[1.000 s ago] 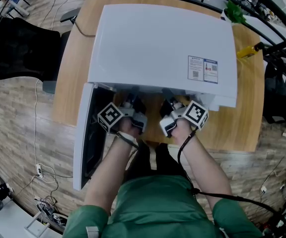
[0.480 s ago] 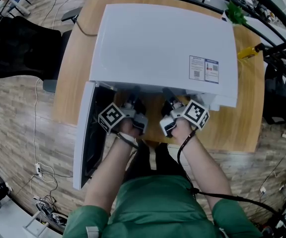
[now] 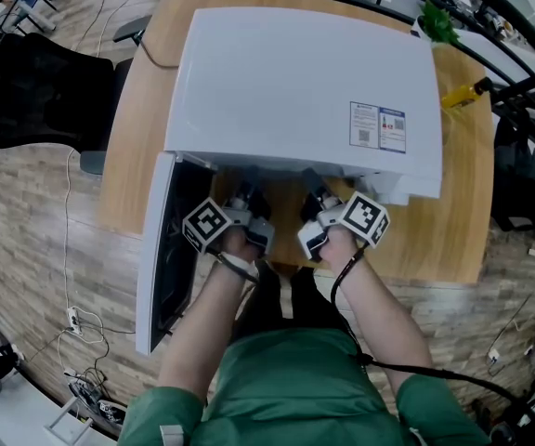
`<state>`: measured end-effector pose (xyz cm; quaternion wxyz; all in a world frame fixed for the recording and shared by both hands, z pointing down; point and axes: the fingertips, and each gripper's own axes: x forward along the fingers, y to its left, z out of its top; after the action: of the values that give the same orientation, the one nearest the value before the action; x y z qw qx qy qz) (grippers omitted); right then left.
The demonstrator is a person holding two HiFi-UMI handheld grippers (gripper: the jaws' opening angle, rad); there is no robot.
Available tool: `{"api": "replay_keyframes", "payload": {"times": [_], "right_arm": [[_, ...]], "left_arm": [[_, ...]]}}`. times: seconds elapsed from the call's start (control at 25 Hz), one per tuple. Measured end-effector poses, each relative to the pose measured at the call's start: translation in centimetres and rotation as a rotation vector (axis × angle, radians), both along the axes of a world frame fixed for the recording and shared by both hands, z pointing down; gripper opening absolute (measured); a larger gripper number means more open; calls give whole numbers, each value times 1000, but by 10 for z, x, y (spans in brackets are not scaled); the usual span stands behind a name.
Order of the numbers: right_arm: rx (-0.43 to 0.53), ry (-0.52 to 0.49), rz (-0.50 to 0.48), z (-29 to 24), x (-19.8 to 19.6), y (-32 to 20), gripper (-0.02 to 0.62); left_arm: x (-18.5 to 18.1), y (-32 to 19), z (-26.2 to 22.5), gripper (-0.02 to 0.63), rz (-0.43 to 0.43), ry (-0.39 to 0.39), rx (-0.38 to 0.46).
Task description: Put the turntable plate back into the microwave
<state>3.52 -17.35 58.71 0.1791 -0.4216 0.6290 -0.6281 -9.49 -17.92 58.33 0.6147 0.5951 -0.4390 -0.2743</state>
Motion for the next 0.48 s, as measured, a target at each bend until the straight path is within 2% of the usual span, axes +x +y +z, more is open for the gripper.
{"api": "replay_keyframes", "payload": {"times": [0.48], "right_arm": [[-9, -7, -8, 0, -3, 5, 52]], "left_arm": [[-4, 10, 1, 43, -3, -14, -12]]}}
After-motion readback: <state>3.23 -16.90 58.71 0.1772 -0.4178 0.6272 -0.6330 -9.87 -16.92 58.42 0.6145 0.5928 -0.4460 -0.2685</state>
